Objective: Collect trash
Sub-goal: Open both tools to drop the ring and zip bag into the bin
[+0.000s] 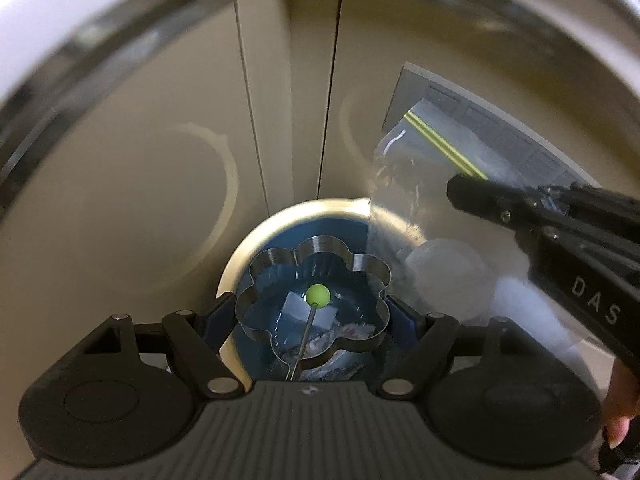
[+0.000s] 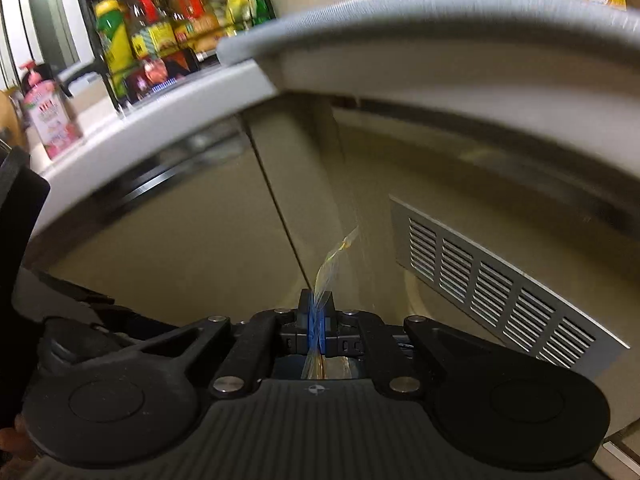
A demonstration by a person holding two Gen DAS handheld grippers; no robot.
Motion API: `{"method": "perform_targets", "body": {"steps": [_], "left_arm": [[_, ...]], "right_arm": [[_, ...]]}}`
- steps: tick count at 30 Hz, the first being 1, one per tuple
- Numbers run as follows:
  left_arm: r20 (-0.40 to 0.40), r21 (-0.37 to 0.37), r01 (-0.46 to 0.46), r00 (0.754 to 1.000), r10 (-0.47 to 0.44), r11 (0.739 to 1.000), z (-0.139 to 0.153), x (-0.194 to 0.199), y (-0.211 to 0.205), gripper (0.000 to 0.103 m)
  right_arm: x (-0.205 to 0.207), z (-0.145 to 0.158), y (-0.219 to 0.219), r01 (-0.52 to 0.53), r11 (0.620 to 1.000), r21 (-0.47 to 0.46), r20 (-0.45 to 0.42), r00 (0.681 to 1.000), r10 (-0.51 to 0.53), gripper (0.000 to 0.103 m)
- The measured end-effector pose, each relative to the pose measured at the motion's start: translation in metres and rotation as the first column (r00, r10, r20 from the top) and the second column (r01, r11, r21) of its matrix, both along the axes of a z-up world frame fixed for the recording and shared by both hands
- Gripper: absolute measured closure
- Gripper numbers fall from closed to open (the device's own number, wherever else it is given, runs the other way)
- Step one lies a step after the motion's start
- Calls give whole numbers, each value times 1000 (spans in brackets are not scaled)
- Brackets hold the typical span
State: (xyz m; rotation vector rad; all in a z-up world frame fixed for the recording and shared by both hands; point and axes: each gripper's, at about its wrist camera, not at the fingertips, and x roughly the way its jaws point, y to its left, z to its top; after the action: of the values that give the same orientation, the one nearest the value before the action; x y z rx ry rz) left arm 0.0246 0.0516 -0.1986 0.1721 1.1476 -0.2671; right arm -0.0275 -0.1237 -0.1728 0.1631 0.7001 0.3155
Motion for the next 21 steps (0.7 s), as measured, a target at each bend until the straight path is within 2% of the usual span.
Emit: {"method": "perform_targets", "body": {"steps": [6, 21], "left_arm": [[-56, 23, 1, 998, 0, 1000, -23, 12, 1, 20], [-139, 84, 1, 990, 11, 996, -58, 34, -18, 20]], "right_arm": [[12, -21, 1, -1, 1000, -16, -52, 999, 0, 100], [40, -62, 16, -26, 995, -95, -167, 986, 10, 99]]}}
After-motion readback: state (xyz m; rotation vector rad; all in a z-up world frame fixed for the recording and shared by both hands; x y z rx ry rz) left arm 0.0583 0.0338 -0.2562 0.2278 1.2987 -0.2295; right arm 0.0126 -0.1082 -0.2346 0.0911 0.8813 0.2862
